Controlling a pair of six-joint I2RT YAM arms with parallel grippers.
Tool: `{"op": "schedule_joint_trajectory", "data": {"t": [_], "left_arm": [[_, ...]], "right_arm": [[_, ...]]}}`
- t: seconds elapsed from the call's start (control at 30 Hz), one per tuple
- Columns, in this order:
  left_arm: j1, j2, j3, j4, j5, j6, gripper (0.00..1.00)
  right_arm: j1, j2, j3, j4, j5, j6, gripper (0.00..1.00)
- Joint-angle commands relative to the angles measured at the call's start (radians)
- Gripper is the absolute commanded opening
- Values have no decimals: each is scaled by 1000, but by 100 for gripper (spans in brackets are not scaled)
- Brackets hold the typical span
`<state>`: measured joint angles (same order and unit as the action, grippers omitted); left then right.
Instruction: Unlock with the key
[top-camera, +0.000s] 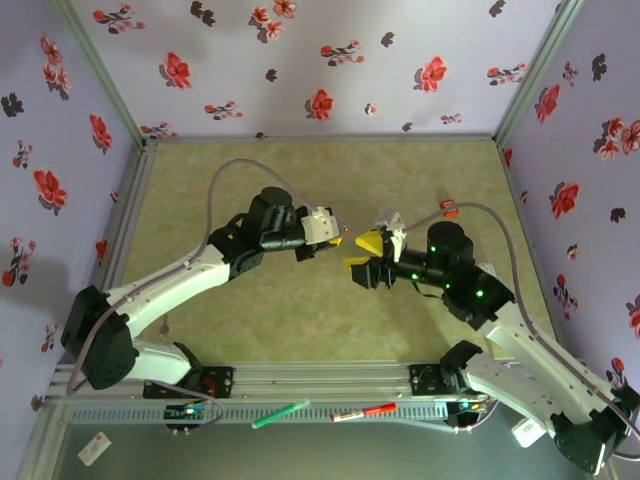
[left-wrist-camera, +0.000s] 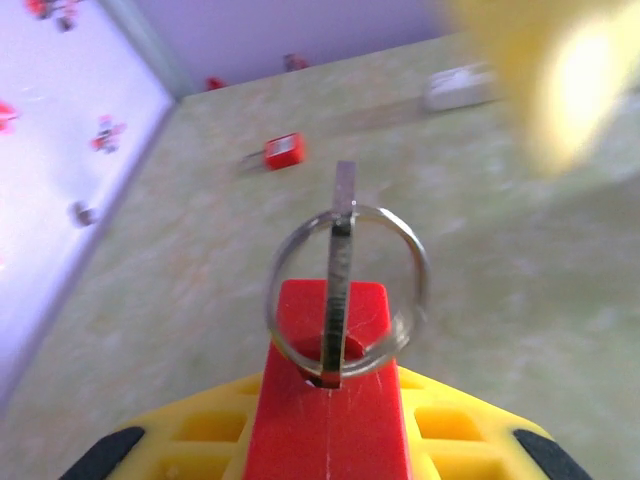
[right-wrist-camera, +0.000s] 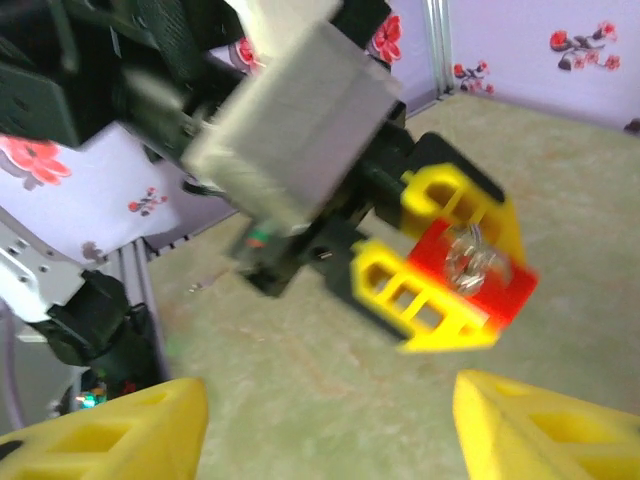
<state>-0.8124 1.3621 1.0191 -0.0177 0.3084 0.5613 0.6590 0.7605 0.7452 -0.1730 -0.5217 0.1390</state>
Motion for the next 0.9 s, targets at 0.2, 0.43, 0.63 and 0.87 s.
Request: {"op": "schedule_joint_trajectory", "data": {"t": [0.2,0.43,0.63,0.87], "left_arm": [[-54,45,-249,704,-448,313,0],[-95,256,-191,1126,-716,719,0],[-111,405,-71,1314,-714,1049,0],[-151,446,-19,1323,-637,1114,0]], "right_arm": [[-40,3,106,-123,186,616,71],[-65,228,134,54,60,1037,58],[-117,196,107,93,97,1072,61],[-259,164,77,89,37,1058,59]]}}
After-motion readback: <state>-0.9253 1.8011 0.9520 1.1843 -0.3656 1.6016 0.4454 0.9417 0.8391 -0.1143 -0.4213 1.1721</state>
